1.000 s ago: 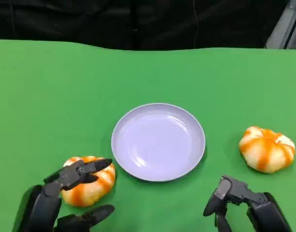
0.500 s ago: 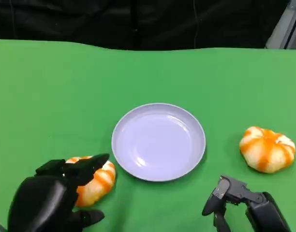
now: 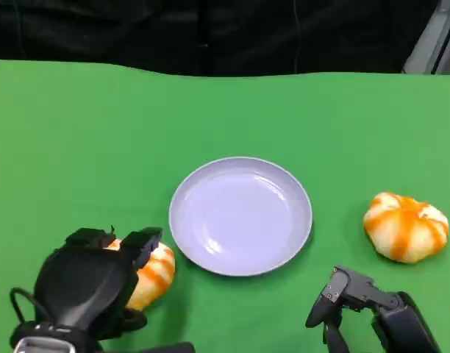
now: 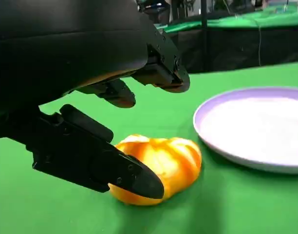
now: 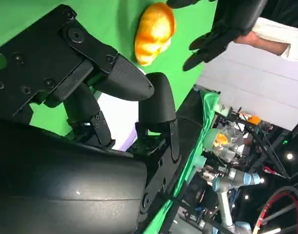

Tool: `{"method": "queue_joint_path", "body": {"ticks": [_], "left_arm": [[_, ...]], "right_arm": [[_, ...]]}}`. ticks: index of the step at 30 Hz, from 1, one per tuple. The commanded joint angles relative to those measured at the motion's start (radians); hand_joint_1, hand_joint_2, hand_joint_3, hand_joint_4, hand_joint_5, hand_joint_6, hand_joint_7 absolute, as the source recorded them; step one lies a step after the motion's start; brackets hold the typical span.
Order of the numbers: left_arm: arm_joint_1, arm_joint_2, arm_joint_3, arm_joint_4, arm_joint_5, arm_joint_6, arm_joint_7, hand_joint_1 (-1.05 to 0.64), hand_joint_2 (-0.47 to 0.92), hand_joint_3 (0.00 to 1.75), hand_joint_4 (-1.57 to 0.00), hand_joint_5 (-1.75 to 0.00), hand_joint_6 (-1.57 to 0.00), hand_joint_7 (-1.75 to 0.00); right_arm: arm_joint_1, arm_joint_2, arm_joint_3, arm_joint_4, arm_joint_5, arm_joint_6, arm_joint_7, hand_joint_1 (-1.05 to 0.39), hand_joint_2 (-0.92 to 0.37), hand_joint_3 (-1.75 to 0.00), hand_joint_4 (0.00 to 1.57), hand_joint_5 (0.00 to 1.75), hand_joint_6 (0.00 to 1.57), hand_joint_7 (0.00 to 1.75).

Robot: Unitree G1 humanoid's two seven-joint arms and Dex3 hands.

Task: Grasp the bread from the table and place it into the plate.

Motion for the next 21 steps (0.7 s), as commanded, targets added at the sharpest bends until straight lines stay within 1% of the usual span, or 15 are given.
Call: {"method": "queue_joint_path", "body": {"ticks": [1,10,13,14,15,17,18,20,21], "left_arm": [[-0.051,0.031,-0.041,0.071,0.041,0.052,-0.021,-0.65,0.85,0.01,-0.43,-0.26,-0.38,0.0],[-0.143,0.049,-0.122,0.254,0.024,0.115,-0.048,-0.63,0.9,0.01,-0.44,-0.19,-0.36,0.0],[-0.164,0.056,-0.141,0.299,-0.002,0.122,-0.068,-0.55,0.91,0.01,-0.45,-0.16,-0.38,-0.01],[-0.164,0.059,-0.138,0.313,-0.029,0.101,-0.035,-0.53,0.91,0.01,-0.46,-0.15,-0.38,-0.01],[-0.161,0.06,-0.131,0.326,-0.06,0.074,0.015,-0.38,0.88,0.0,-0.62,-0.17,-0.51,-0.04],[-0.156,0.068,-0.119,0.352,-0.114,0.01,0.138,-0.24,0.89,0.01,-0.85,-0.24,-0.7,-0.07],[-0.156,0.072,-0.114,0.37,-0.141,-0.029,0.207,-0.19,0.91,0.03,-0.94,-0.58,-0.92,-0.07],[-0.155,0.083,-0.1,0.395,-0.183,-0.092,0.331,-0.15,0.91,0.12,-0.96,-0.98,-1.14,-0.08],[-0.153,0.087,-0.093,0.399,-0.201,-0.111,0.369,-0.14,0.85,0.35,-0.91,-1.36,-1.23,-0.22]], "right_arm": [[0.003,-0.005,-0.002,-0.006,0.005,0.007,-0.003,-0.41,-0.39,-1.49,0.73,1.75,0.65,1.57],[0.005,-0.004,-0.001,-0.008,0.007,0.005,-0.003,-0.4,-0.39,-1.49,0.73,1.75,0.65,1.57],[0.007,-0.004,-0.001,-0.01,0.002,0.003,-0.006,-0.4,-0.39,-1.48,0.73,1.75,0.65,1.57],[0.007,-0.004,-0.001,-0.011,0.001,0.003,-0.006,-0.4,-0.39,-1.48,0.73,1.75,0.65,1.57],[0.008,-0.004,-0.001,-0.012,-0.001,0.005,-0.007,-0.4,-0.39,-1.48,0.73,1.75,0.65,1.57],[0.009,-0.003,-0.002,-0.015,-0.002,0.008,-0.009,-0.4,-0.39,-1.49,0.73,1.75,0.65,1.57],[0.01,-0.003,-0.003,-0.016,-0.003,0.009,-0.009,-0.4,-0.39,-1.49,0.73,1.75,0.65,1.57],[0.01,-0.003,-0.002,-0.017,-0.002,0.01,-0.008,-0.4,-0.39,-1.49,0.73,1.75,0.65,1.57],[0.011,-0.003,-0.001,-0.018,-0.001,0.011,-0.007,-0.4,-0.39,-1.49,0.73,1.75,0.65,1.57]]}}
